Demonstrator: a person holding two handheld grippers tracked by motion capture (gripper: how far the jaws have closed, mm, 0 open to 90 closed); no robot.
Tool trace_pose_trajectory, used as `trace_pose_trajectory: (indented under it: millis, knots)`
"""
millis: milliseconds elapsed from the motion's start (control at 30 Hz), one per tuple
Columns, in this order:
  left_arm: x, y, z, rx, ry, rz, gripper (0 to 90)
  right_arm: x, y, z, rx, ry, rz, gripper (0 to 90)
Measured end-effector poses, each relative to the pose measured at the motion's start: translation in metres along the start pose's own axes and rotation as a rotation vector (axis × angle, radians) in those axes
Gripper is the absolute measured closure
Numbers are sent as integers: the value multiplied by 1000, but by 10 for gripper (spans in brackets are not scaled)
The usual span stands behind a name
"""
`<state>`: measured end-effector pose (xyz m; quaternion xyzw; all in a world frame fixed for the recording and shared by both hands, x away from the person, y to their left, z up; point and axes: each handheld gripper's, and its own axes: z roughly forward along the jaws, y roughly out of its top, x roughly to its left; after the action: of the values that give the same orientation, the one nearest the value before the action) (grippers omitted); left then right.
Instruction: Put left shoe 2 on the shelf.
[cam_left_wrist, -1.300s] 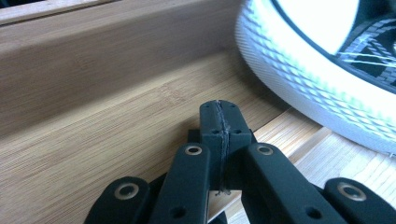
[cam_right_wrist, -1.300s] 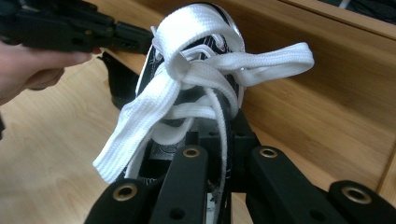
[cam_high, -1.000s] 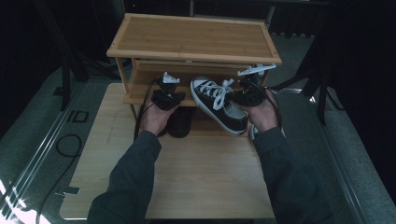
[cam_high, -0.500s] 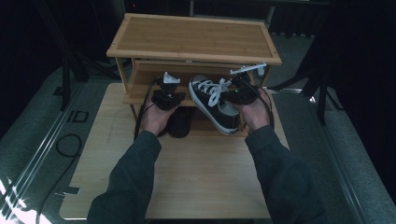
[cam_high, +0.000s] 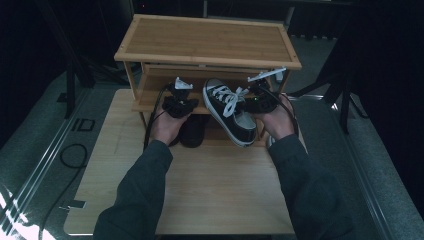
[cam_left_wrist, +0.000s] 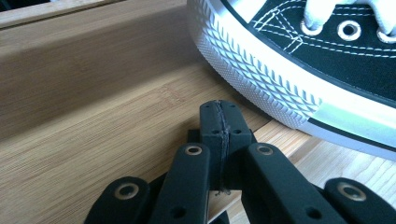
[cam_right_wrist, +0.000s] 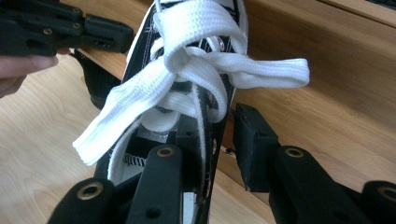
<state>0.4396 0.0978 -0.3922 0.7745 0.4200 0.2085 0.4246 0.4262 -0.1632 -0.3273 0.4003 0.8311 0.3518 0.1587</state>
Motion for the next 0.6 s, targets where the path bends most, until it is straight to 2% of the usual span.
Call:
trace_pose_trajectory:
  millis: [133, 233, 400, 600]
  knots:
    - [0, 0, 0, -1, 0, -2, 896, 3, 1, 0, -21, 2, -14, 869]
    - [0, 0, 0, -3, -3, -5, 896, 6, 2, 2, -39, -27, -23, 879]
    - [0, 0, 0, -3, -3, -5, 897, 7, 3, 2, -67, -42, -3, 881]
    - [0, 0, 0, -3, -4, -6, 897, 8, 5, 7, -109, -57, 55, 882]
